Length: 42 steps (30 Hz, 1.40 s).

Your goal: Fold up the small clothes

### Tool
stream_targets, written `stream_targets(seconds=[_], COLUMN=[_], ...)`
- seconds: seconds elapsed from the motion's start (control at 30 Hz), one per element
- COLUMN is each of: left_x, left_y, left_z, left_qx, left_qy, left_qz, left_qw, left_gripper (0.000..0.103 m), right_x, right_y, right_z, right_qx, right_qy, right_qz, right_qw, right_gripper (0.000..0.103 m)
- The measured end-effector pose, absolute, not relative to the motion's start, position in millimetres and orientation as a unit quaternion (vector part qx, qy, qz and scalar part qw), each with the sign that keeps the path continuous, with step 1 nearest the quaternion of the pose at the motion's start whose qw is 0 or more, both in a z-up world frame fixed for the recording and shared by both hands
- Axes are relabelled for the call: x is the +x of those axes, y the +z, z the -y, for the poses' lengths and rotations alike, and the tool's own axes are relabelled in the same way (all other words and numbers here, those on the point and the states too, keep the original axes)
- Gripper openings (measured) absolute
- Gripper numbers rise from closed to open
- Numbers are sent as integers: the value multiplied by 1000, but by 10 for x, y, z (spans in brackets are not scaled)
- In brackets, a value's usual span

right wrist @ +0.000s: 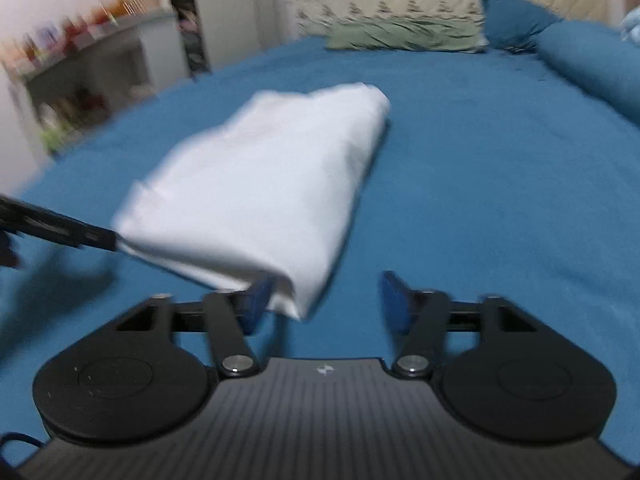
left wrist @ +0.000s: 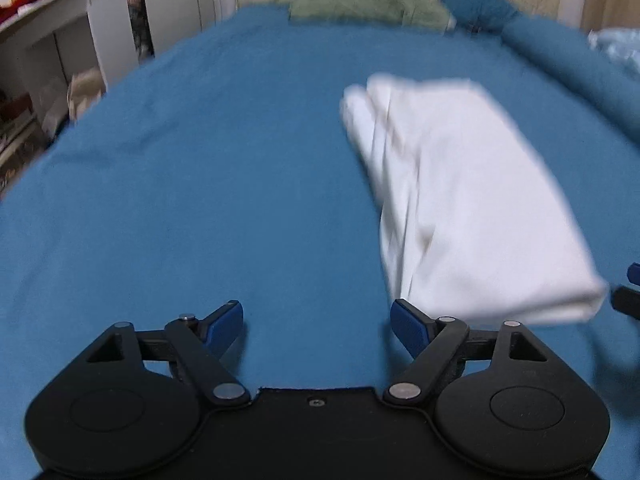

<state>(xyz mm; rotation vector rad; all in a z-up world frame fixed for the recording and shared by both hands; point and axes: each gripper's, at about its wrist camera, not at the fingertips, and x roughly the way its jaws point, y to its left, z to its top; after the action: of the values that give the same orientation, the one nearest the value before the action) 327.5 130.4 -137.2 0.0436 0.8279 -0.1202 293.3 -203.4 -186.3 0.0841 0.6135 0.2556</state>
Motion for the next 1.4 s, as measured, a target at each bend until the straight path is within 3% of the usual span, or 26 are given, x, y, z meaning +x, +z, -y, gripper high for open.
stream_targets(seconds=[0.03,0.1,0.23,0.33,0.4,0.5,0.57,0.63,0.67,0.7,0.77,0.8,0.87,0.97,1.17,1.4], left_x=[3320,3522,4211,4644,4800,4888,4879,4866,4870,4861,4887,4916,4914,4829,4258,2878], left_y=[-1257,-1045,-1012,-1252,-1444,-1645,-1681,-1680,-1681,-1672,-1682,-1670,-1631,-1490,-1061,-889], left_z=[-1330,-1363,-1355,-1252,-1189,-1130,-1085,-1032,-1004,-985,-928,-855,-773,-713,-547,-130], left_qx=[9,-27,-98,-113,-117,-129,-126,-118,-115,-116,-120,-116,-105,-96,-87,-80], left_qy=[-66,-92,-149,-163,-160,-170,-177,-182,-184,-189,-204,-201,-195,-191,-214,-234], left_qz=[-391,-378,-423,-464,-485,-502,-492,-488,-487,-486,-492,-493,-491,-482,-475,-454], left_qw=[918,921,889,863,852,838,843,846,846,845,838,839,843,850,849,856], left_gripper=[93,102,101,94,83,81,81,81,75,61,42,37,28,19,18,19], right_x=[2951,3102,3776,4287,4493,4671,4731,4782,4799,4810,4809,4809,4813,4793,4378,3028], right_y=[-1735,-1460,-1145,-1240,-1382,-1630,-1807,-1956,-2025,-2049,-2041,-2027,-1955,-1792,-1302,-1055], right_z=[2142,2298,2451,2472,2444,2387,2365,2338,2332,2336,2308,2293,2275,2233,2321,2742], right_qx=[58,84,150,207,225,248,252,265,278,283,275,269,269,263,246,245], right_qy=[138,142,152,160,146,148,150,155,161,160,158,159,158,160,192,200], right_qz=[-294,-287,-354,-396,-409,-429,-438,-448,-449,-444,-435,-436,-437,-432,-414,-402], right_qw=[944,943,911,880,872,856,850,840,834,835,842,844,844,848,855,859], right_gripper=[103,103,103,103,103,103,94,78,77,76,58,43,33,29,28,28])
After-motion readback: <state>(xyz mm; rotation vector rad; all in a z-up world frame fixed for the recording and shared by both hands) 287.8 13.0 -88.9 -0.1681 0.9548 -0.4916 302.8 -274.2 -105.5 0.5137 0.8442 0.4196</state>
